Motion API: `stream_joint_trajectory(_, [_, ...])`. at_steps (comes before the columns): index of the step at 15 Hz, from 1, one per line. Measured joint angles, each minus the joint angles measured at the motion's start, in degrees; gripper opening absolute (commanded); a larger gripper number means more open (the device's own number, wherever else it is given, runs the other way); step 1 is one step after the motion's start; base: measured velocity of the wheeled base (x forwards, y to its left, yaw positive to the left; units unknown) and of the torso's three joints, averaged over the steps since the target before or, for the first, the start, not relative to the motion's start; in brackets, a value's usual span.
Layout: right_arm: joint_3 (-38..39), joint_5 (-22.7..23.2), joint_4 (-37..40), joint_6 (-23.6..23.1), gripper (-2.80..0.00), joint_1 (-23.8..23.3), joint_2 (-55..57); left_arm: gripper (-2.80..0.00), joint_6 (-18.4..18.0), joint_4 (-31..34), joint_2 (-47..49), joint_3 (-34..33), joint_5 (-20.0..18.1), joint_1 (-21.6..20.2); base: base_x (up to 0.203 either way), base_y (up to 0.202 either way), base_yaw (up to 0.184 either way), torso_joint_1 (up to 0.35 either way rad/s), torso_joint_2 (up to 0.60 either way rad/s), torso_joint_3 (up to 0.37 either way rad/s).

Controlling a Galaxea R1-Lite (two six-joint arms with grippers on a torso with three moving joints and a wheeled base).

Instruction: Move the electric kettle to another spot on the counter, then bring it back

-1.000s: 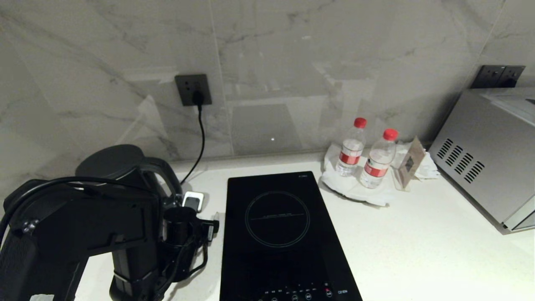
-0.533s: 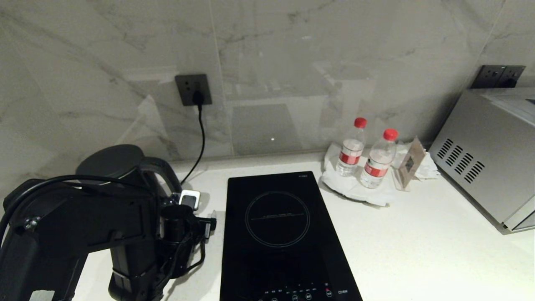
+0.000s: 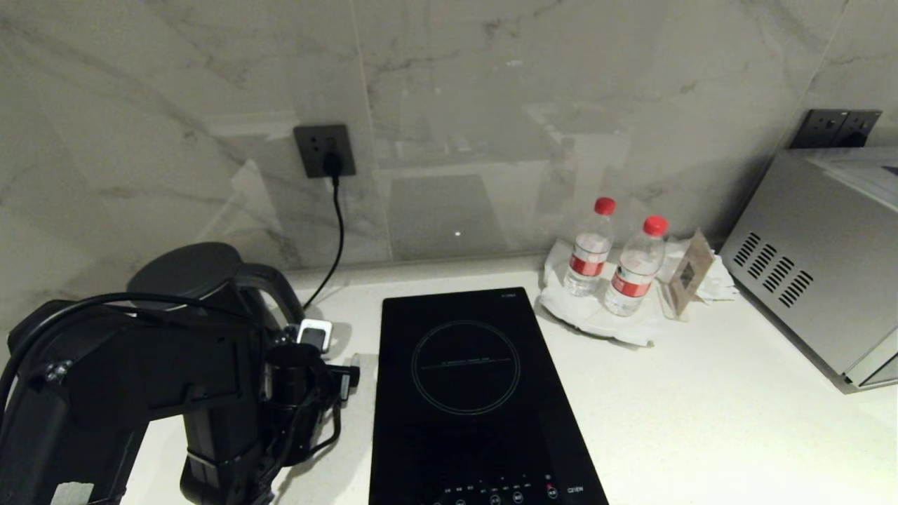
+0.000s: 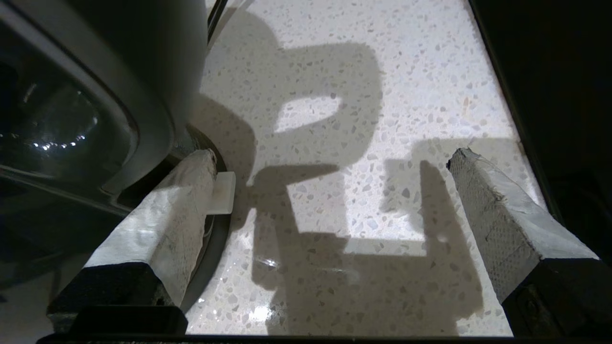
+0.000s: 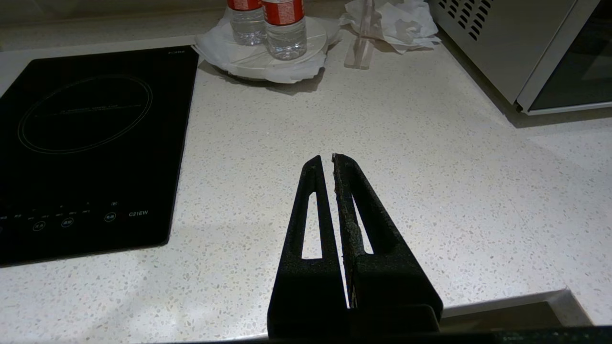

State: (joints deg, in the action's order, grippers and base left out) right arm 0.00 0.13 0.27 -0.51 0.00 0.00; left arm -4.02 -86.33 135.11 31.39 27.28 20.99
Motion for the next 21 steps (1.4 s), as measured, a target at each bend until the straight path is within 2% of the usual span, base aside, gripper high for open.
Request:
stream_joint_trajectory(12, [0.0,0.0,0.0,0.0,-2.80,0.0,0.0,0.00,0.0,-0.7,1.5,-0.4,-0.3,0.1,0.000,0.000,0.000,0.000,0.00,0.000])
stream_joint_trajectory(16, [0.0,0.0,0.0,0.0,-2.80,0.0,0.0,0.00,0.4,-0.8,-0.3,-3.8,-0.4,1.7,0.000,0.000,0.000,0.000,0.00,0.000])
stream_joint_trajectory(21, [0.0,0.0,0.0,0.0,-2.80,0.0,0.0,0.00,2.7,-0.8,-2.1,-8.3,-1.1,3.3,0.000,0.000,0.000,0.000,0.00,0.000])
